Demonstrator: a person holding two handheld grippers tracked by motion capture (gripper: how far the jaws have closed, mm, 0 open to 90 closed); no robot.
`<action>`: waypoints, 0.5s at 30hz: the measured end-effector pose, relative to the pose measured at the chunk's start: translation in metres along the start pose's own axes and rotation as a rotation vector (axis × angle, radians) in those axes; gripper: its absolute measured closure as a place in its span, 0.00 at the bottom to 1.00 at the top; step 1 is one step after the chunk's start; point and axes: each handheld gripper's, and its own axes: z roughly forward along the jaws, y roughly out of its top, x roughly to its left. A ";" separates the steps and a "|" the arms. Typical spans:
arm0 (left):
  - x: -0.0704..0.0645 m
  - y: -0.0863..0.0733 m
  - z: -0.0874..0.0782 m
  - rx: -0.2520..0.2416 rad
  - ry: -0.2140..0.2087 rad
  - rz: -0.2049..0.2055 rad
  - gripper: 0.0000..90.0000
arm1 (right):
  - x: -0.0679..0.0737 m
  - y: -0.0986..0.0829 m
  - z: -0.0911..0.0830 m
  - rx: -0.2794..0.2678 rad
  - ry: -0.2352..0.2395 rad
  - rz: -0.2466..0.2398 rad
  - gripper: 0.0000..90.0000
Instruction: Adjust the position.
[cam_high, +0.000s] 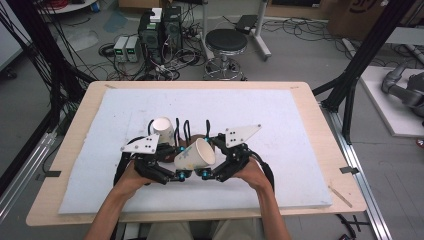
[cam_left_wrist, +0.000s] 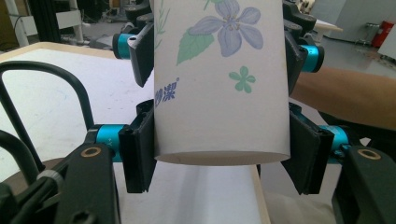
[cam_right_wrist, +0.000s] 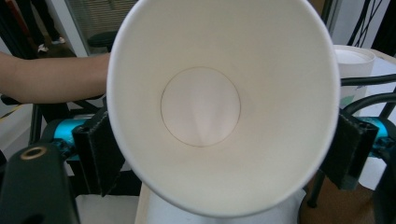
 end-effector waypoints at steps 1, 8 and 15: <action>0.000 0.000 0.000 0.002 -0.002 0.003 0.40 | 0.000 0.000 0.000 0.001 0.000 0.001 0.17; -0.001 0.000 0.004 0.009 -0.012 0.005 0.40 | 0.000 0.000 0.001 -0.010 0.010 -0.004 0.19; -0.001 0.000 0.005 0.014 -0.013 0.009 0.40 | -0.001 0.001 0.000 -0.032 0.016 -0.015 0.26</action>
